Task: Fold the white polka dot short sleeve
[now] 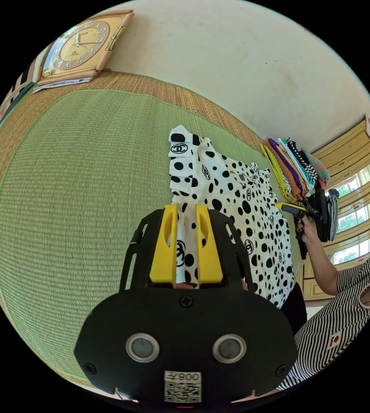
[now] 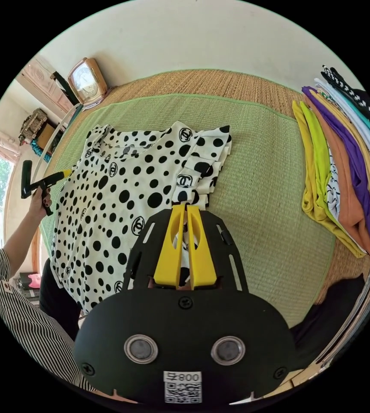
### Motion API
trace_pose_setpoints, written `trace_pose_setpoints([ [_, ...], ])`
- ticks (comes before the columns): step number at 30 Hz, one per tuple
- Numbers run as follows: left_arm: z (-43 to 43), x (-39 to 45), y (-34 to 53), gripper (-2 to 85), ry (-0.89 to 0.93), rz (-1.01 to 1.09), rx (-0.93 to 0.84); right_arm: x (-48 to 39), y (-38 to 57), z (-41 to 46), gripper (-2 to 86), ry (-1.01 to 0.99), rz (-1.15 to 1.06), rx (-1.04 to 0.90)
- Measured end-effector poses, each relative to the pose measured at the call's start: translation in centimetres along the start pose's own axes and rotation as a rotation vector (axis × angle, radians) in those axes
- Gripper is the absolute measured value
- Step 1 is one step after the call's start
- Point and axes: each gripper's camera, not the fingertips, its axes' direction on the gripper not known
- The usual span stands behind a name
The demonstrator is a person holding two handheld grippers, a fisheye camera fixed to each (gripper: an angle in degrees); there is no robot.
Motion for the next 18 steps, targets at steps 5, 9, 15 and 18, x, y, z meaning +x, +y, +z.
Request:
trace_pose_setpoints([
  [5, -0.6, 0.9, -0.6, 7.0, 0.019, 0.027, 0.043, -0.9, 0.7, -4.3, 0.0, 0.047, -0.025, 0.078],
  [9, 0.7, 1.0, -1.3, 6.9, -0.007, 0.023, -0.015, 0.8, 0.7, -0.5, -0.1, 0.079, 0.017, -0.04],
  [15, 0.0, 1.8, -2.9, 7.1, 0.006, 0.058, 0.03, 2.5, 1.2, -0.2, 0.0, 0.004, 0.097, -0.003],
  [18, 0.1, 2.3, -5.0, 7.2, 0.003, 0.092, 0.041, 2.3, 1.1, -1.0, 0.0, 0.057, 0.127, 0.019],
])
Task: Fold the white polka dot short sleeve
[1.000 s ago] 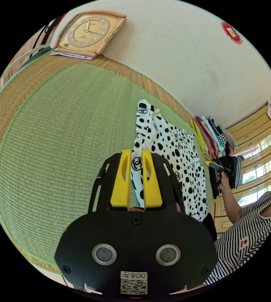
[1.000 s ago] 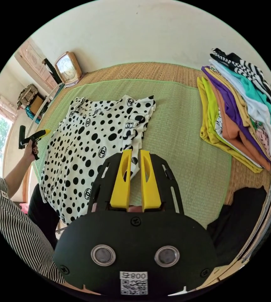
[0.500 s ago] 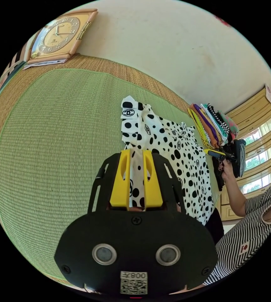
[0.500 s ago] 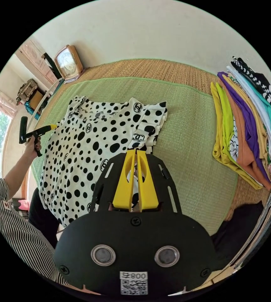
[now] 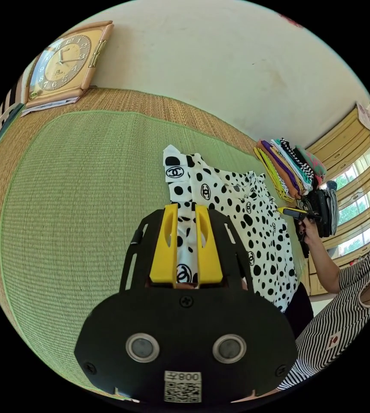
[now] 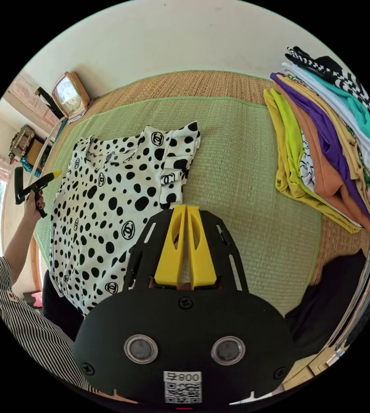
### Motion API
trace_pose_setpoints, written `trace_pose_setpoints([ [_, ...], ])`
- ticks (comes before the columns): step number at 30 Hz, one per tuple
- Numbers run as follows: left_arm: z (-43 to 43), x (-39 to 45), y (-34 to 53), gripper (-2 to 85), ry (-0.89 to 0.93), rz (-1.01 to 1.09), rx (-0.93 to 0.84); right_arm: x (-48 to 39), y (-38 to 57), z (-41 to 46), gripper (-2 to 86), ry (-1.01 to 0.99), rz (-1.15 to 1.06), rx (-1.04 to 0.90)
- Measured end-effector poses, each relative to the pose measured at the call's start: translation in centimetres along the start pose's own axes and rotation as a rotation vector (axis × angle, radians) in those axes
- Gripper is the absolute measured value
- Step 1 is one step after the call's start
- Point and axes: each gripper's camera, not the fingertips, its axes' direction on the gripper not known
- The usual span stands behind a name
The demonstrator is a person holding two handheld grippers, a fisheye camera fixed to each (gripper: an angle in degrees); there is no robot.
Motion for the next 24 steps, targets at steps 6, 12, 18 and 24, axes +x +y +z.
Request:
trace_pose_setpoints([
  [6, 1.6, -0.8, -5.3, 8.7, 0.016, -0.027, 0.037, -2.4, -2.1, -2.1, 1.7, -0.01, -0.044, 0.115],
  [12, 4.4, -4.2, -9.2, 7.0, 0.197, -0.183, 0.031, -2.4, -7.7, -0.1, 5.7, -0.009, -0.045, 0.119],
  [18, 3.8, -2.4, -9.0, 2.1, 0.243, -0.17, 0.103, 0.0, -11.7, 2.1, 3.4, -0.024, 0.027, 0.109],
  [24, 1.2, 0.6, -8.6, 1.9, 0.12, -0.157, 0.257, 1.7, -13.8, 4.1, -0.1, 0.005, 0.044, 0.055],
])
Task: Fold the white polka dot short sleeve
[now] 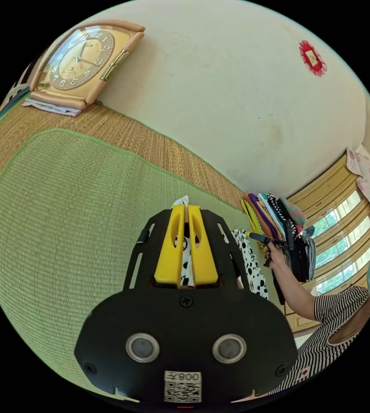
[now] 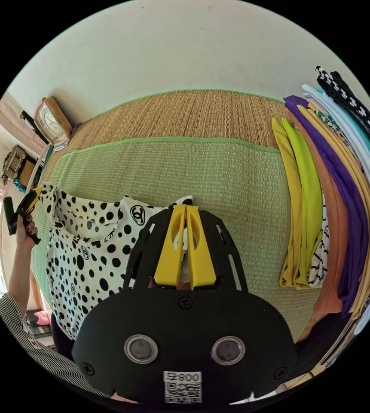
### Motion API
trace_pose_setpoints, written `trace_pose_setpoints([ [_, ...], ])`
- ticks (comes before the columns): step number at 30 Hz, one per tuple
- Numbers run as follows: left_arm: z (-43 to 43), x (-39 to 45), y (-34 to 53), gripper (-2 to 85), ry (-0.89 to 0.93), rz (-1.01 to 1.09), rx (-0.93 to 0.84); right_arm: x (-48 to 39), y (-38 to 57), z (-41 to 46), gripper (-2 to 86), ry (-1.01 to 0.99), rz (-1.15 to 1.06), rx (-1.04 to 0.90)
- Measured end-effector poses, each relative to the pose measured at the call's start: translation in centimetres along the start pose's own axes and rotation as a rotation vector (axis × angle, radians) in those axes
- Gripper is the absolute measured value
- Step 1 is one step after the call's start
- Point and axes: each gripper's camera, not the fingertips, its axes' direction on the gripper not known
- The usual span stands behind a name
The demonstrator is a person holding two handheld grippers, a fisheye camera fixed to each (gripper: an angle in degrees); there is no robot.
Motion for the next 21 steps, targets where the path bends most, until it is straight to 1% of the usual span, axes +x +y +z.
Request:
trace_pose_setpoints([
  [2, 0.7, 0.4, -0.4, 2.2, -0.051, 0.004, -0.001, 0.6, -0.3, 0.2, -0.3, -0.005, 0.005, -0.005],
  [4, 2.4, 1.1, -1.0, 3.2, -0.125, 0.034, -0.063, 1.1, -0.5, 0.2, -0.3, -0.004, 0.014, -0.005],
  [6, 2.6, 1.7, -1.0, 4.2, -0.175, 0.025, -0.048, 1.4, -0.2, -0.4, -0.3, -0.005, 0.023, 0.017],
  [8, 2.1, 2.2, -0.7, 4.8, -0.115, 0.027, -0.005, 1.6, 0.4, -1.3, -0.2, 0.008, 0.03, 0.046],
  [11, 1.7, 4.0, 0.4, 3.9, -0.047, 0.061, 0.022, 0.6, 2.5, -2.9, -0.1, -0.044, -0.009, 0.103],
  [13, 3.4, 6.3, 1.4, 2.2, -0.018, 0.146, -0.065, -1.1, 3.6, -3.0, 0.0, -0.097, -0.08, 0.116],
  [16, 7.0, 8.0, 1.8, 1.0, -0.105, 0.193, -0.197, -3.8, 3.6, -1.0, 0.0, -0.112, -0.165, 0.069],
  [17, 7.8, 8.1, 1.7, 0.9, -0.112, 0.198, -0.216, -4.4, 2.9, 0.3, 0.0, -0.099, -0.18, 0.037],
  [19, 10.5, 8.3, 0.9, 0.7, -0.159, 0.176, -0.289, -4.4, 1.6, 2.2, 0.0, -0.084, -0.178, -0.012],
  [21, 11.7, 8.6, 0.2, 0.6, -0.157, 0.176, -0.302, -3.3, 0.3, 2.9, 0.0, -0.111, -0.149, -0.013],
])
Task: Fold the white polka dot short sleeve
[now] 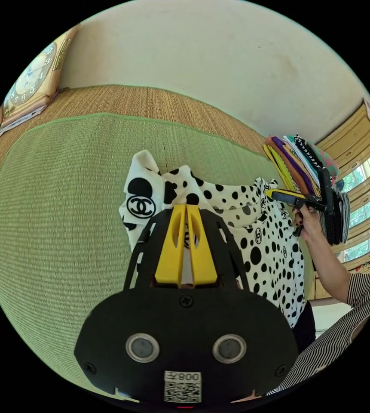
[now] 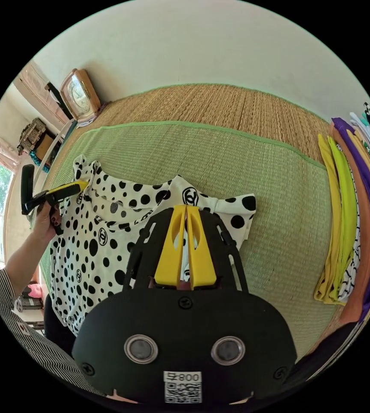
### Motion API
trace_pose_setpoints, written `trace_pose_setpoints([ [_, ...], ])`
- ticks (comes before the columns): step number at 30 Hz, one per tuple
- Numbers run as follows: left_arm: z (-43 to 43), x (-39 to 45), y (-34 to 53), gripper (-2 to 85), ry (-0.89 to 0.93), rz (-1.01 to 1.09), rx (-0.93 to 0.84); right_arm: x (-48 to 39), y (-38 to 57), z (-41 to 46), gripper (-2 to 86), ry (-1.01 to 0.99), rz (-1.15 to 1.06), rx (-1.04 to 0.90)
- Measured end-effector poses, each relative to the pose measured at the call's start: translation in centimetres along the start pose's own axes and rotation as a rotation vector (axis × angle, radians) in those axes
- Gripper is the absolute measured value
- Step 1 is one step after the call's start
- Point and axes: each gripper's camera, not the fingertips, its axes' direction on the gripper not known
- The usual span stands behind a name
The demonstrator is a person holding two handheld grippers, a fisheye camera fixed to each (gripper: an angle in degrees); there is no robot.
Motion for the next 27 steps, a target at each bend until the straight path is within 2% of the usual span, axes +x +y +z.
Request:
trace_pose_setpoints([
  [5, -0.6, 1.7, -0.2, 1.5, 0.071, 0.003, 0.066, -0.2, 1.5, -1.7, 0.1, -0.017, -0.036, 0.046],
  [8, -0.4, 4.9, 0.0, 4.0, 0.182, 0.107, 0.075, -1.3, 3.1, -1.9, 0.2, -0.055, -0.082, 0.054],
  [10, 1.6, 8.6, -0.9, 6.8, 0.242, 0.263, -0.018, -1.9, 3.4, -1.5, 0.3, -0.057, -0.116, 0.041],
  [15, 5.5, 15.0, -3.4, 7.4, 0.078, 0.549, -0.17, -2.0, 3.6, -0.7, 0.2, -0.081, -0.154, 0.007],
  [17, 6.8, 16.0, -4.2, 5.8, 0.075, 0.607, -0.233, -1.8, 3.7, -0.4, 0.1, -0.097, -0.162, -0.003],
  [20, 7.4, 16.2, -5.6, 3.2, 0.091, 0.604, -0.272, -1.6, 4.1, 0.0, 0.0, -0.126, -0.182, -0.006],
  [25, 9.2, 12.2, -8.7, 3.3, 0.469, 0.347, -0.381, -1.6, 3.5, 0.6, 0.0, -0.166, -0.212, 0.003],
  [27, 9.0, 11.8, -9.1, 4.8, 0.433, 0.339, -0.344, -1.4, 2.9, 1.3, 0.1, -0.169, -0.211, -0.009],
])
